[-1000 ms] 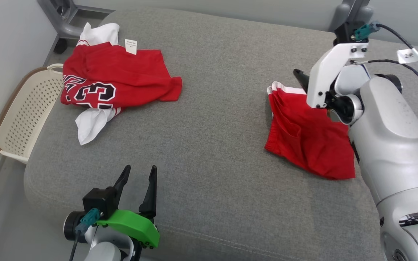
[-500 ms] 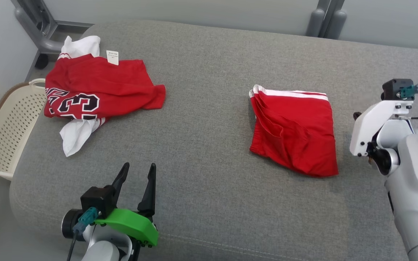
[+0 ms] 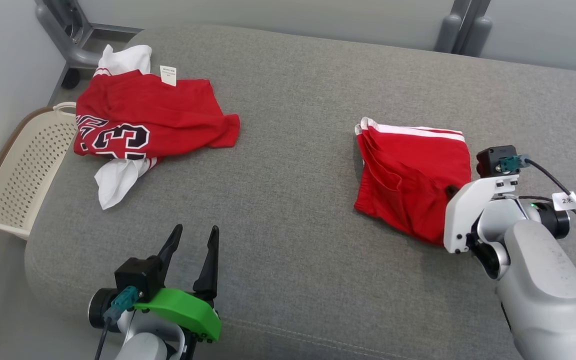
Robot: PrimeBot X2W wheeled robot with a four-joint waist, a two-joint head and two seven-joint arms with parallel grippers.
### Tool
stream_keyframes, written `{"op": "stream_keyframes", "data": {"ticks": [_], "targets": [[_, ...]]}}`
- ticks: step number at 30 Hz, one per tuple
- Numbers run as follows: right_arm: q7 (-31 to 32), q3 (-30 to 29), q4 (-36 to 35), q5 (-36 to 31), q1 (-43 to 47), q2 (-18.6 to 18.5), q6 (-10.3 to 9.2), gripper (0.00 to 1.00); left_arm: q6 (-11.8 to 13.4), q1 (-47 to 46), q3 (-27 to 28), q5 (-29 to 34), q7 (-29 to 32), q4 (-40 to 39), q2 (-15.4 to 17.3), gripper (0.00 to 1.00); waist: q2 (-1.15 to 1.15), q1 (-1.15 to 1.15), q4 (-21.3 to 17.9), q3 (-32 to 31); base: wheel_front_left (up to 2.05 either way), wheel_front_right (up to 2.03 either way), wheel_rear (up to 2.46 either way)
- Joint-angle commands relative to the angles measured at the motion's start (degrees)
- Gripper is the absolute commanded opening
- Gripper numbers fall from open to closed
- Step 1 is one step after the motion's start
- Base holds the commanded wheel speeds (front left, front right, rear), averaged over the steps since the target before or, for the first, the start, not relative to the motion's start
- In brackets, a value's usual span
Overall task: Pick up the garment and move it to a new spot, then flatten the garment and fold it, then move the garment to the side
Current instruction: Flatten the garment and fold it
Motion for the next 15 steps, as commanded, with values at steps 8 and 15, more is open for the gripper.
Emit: {"op": "stream_keyframes", "data": {"ticks": [8,15], "targets": [[-0.7,4.1,1.3,0.7,0.4,2.1,-0.03,0.0,0.4,0.9,-0.2,-0.8,0.1,0.1,0.6,1.0,0.0,0.0,1.7,-0.3,0.0,0.0,0.0],[-0.6,7.9,3.1,1.7,-1.3,3.7,-0.03,0.0,0.4,0.9,-0.6,-1.2,0.0,0.3,0.5,1.0,0.0,0.0,2.8,-0.4,0.0,0.0,0.0]]}}
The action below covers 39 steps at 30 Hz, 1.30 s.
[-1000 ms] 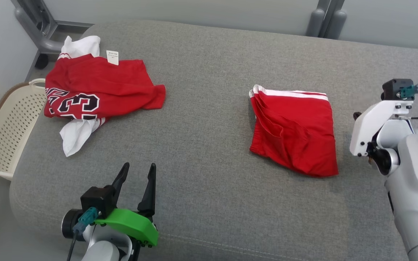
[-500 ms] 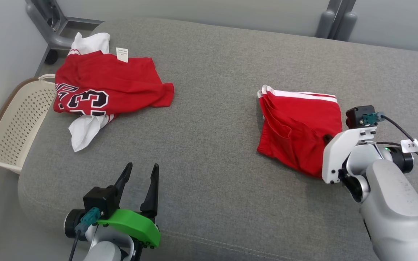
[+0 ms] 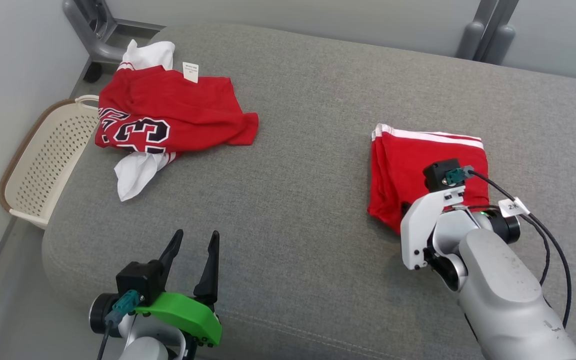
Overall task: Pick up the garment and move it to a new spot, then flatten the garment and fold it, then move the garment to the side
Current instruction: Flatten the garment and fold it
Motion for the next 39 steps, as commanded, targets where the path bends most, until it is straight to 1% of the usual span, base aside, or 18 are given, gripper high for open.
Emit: {"op": "stream_keyframes", "data": {"ticks": [1,10,17,24,27,29,30,31,32,33,37,39], "targets": [[-0.3,0.2,0.3,0.6,-0.7,0.1,-0.03,0.0,0.2,0.3,-0.1,-0.6,0.0,0.0,0.2,1.0,0.0,0.0,0.2,0.1,0.0,0.0,0.0],[-1.6,2.5,6.0,1.5,-4.1,1.1,-0.03,0.0,0.2,-0.4,-0.4,-0.9,-0.2,0.5,0.0,1.0,0.0,0.0,1.9,0.7,0.0,0.0,0.0],[-2.6,7.8,8.9,6.3,-5.3,1.2,-0.03,0.0,0.2,-0.4,-0.6,-1.1,-0.5,1.1,-0.1,1.0,0.0,0.0,3.2,0.7,0.0,0.0,0.0],[-3.9,11.8,10.6,9.8,-7.1,1.1,-0.03,0.0,0.4,-0.3,-0.6,-1.4,-0.8,1.4,-0.1,1.0,0.0,0.0,3.4,0.4,0.0,0.0,0.0],[-4.3,12.8,10.3,11.6,-8.4,1.1,-0.03,0.0,0.7,-0.1,-0.4,-1.4,-0.8,1.4,0.1,1.0,0.0,0.0,2.9,0.1,0.0,0.0,0.0],[-3.5,13.4,10.3,11.9,-9.5,1.1,-0.03,0.0,0.8,0.1,-0.3,-1.5,-0.9,1.3,0.3,1.0,0.0,0.0,2.4,-0.1,0.0,0.0,0.0],[-3.2,13.1,10.5,12.0,-10.3,1.1,-0.03,0.31,0.9,0.3,-0.1,-1.6,-0.9,1.2,0.4,1.0,0.0,0.0,2.0,-0.3,0.0,0.0,0.0],[-3.2,13.1,10.5,12.0,-10.3,1.1,-0.03,0.31,0.9,0.3,-0.1,-1.6,-0.9,1.2,0.4,1.0,0.0,0.0,2.0,-0.3,0.0,0.0,0.0],[-3.0,12.7,10.5,12.0,-11.0,1.1,-0.03,0.55,1.1,0.5,-0.1,-1.7,-0.9,1.1,0.6,1.0,0.0,0.0,1.6,-0.5,0.0,0.0,0.0],[-2.8,12.0,10.6,11.6,-11.8,1.1,-0.03,1.0,1.2,0.7,0.0,-1.7,-0.9,1.1,0.6,1.0,0.0,0.0,1.2,-0.7,0.0,0.0,0.0],[-1.8,6.8,11.6,9.9,-14.3,0.8,-0.03,1.0,1.4,1.1,0.1,-1.8,-0.9,0.7,1.0,1.0,0.0,0.0,-0.5,-1.5,0.0,0.0,0.0],[-1.1,3.4,12.2,8.8,-15.0,-0.2,-0.03,1.0,1.5,1.2,0.0,-1.8,-0.7,0.4,1.2,1.0,0.0,0.0,-1.3,-1.9,0.0,0.0,0.0]]}}
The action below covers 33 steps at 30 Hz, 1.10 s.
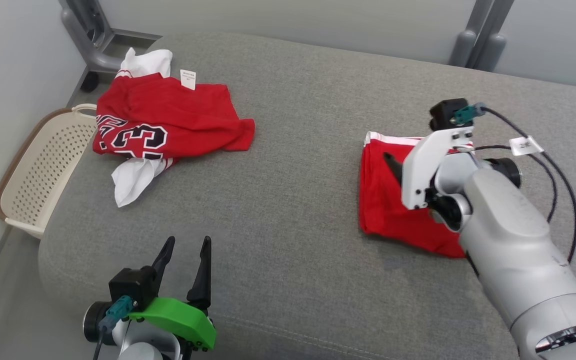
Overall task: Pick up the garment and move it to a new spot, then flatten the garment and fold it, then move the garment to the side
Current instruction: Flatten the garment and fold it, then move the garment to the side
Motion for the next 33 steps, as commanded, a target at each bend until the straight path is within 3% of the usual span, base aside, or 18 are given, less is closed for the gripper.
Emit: {"op": "stream_keyframes", "data": {"ticks": [1,10,16,24,29,31,32,33], "targets": [[0.4,-2.0,0.6,-0.8,-0.4,-1.1,-0.03,1.0,0.3,0.5,-0.1,0.0,0.2,-0.3,0.4,1.0,0.0,0.0,-1.2,-0.8,0.0,0.0,0.0],[3.8,-18.0,2.4,-7.9,2.5,-3.7,-0.03,1.0,0.6,0.8,-0.5,0.0,0.7,-1.4,1.1,1.0,0.0,0.0,-2.7,-0.7,0.0,0.0,0.0],[5.4,-27.3,1.3,-13.3,4.9,-2.5,-0.02,1.0,0.8,0.1,-0.9,0.1,0.9,-1.8,1.3,1.0,0.0,0.0,-2.2,0.1,0.0,0.0,0.0],[9.0,-33.8,-1.9,-18.9,7.8,0.1,-0.02,1.0,0.9,0.0,-1.3,-0.2,1.0,-2.1,1.4,1.0,0.0,0.0,-1.3,1.3,0.0,0.0,0.0],[10.3,-35.6,-3.0,-19.0,8.9,0.7,-0.02,0.98,0.7,-0.4,-1.7,-0.3,1.0,-2.0,1.3,1.0,0.0,0.0,-0.7,1.8,0.0,0.0,0.0],[10.3,-35.2,-2.2,-17.4,8.8,0.8,-0.02,0.68,0.7,-0.6,-1.9,-0.3,0.9,-1.9,1.2,1.0,0.0,0.0,-0.4,2.0,0.0,0.0,0.0],[10.3,-35.0,-1.8,-16.8,8.9,0.8,-0.02,0.36,0.7,-0.7,-2.0,-0.3,0.9,-1.9,1.2,1.0,0.0,0.0,-0.3,2.1,0.0,0.0,0.0],[10.2,-35.0,-1.3,-16.4,9.0,0.8,-0.02,0.22,0.6,-0.7,-2.0,-0.3,0.9,-1.8,1.2,1.0,0.0,0.0,-0.2,2.2,0.0,0.0,0.0]]}}
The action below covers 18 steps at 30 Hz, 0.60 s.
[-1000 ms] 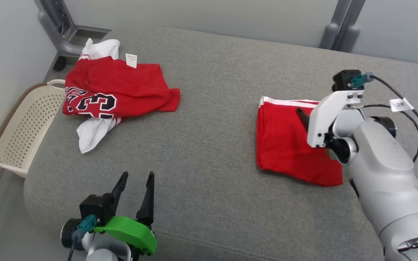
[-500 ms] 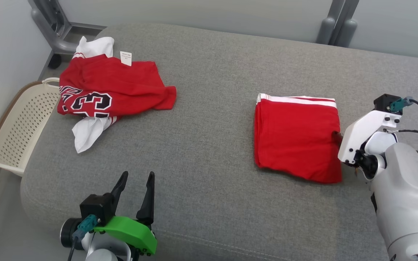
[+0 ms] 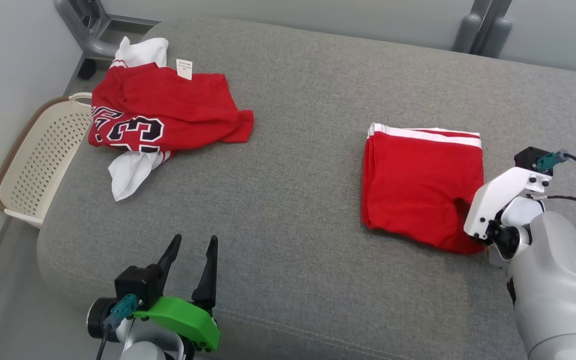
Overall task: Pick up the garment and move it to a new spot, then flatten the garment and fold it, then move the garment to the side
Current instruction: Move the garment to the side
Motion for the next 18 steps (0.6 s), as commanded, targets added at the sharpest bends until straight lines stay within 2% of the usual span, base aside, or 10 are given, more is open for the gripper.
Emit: {"op": "stream_keyframes", "data": {"ticks": [1,2,11,18], "targets": [[0.0,0.1,0.8,0.4,0.8,0.1,-0.01,0.11,-0.1,-0.7,-0.1,-0.2,-0.1,0.1,0.1,1.0,0.0,0.0,0.2,0.1,0.0,0.0,0.0],[-0.3,-0.2,1.4,0.5,0.9,0.2,-0.01,0.0,-0.1,-0.8,-0.2,-0.2,-0.2,0.3,0.1,1.0,0.0,0.0,0.3,0.3,0.0,0.0,0.0],[-1.9,0.1,1.9,-1.7,-0.4,0.0,-0.07,0.0,0.3,-1.1,-0.2,-0.4,-0.4,0.3,0.4,1.0,0.0,0.0,-0.4,0.8,0.0,0.0,0.0],[-2.0,2.7,-0.5,-5.4,-2.0,-0.2,-0.07,0.0,0.8,-1.9,0.3,-0.1,-0.7,-0.5,0.8,1.0,0.0,0.0,-4.2,2.0,0.0,0.0,0.0]]}}
